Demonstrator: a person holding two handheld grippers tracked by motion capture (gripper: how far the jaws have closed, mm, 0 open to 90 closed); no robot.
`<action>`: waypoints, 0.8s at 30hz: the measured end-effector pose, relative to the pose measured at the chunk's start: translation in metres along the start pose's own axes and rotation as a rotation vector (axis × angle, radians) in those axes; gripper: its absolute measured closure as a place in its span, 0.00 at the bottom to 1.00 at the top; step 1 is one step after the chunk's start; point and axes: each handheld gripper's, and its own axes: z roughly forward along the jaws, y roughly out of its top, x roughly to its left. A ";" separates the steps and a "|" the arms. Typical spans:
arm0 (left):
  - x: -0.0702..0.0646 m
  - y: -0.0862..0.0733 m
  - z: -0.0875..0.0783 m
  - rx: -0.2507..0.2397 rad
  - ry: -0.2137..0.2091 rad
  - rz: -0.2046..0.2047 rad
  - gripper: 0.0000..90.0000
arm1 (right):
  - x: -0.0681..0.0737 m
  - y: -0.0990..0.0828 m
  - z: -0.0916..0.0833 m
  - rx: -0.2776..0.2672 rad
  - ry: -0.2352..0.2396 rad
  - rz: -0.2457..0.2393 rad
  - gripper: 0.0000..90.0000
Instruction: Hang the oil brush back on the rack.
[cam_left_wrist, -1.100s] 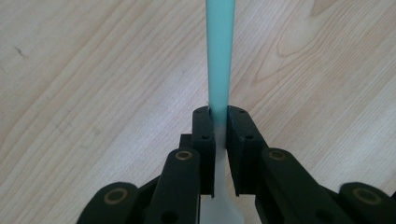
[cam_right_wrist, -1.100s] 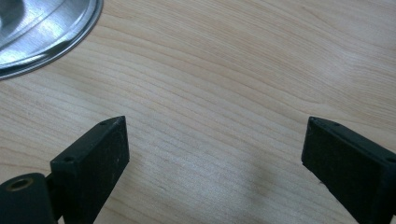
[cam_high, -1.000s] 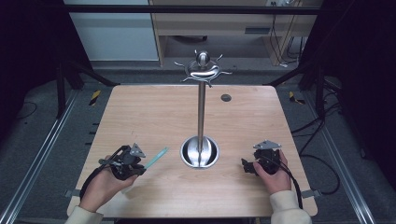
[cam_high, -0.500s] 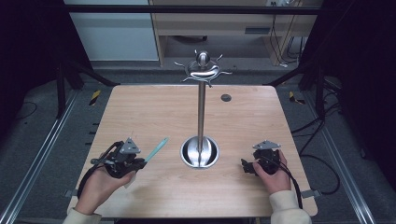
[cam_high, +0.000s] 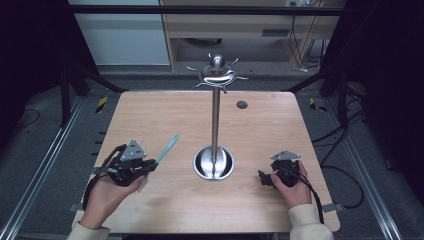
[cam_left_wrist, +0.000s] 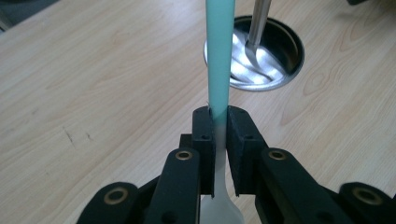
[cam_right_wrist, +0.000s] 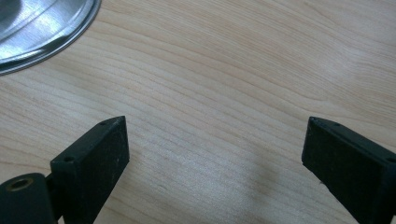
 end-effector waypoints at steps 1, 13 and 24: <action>0.000 0.001 -0.001 -0.010 0.006 -0.001 0.91 | 0.000 0.000 0.000 -0.002 -0.001 -0.005 0.09; -0.003 0.016 -0.021 -0.117 0.035 -0.002 0.91 | 0.000 0.000 -0.002 -0.007 -0.001 0.003 0.09; -0.005 0.032 -0.034 -0.179 0.050 0.002 0.91 | 0.000 0.000 -0.002 -0.010 0.004 0.003 0.09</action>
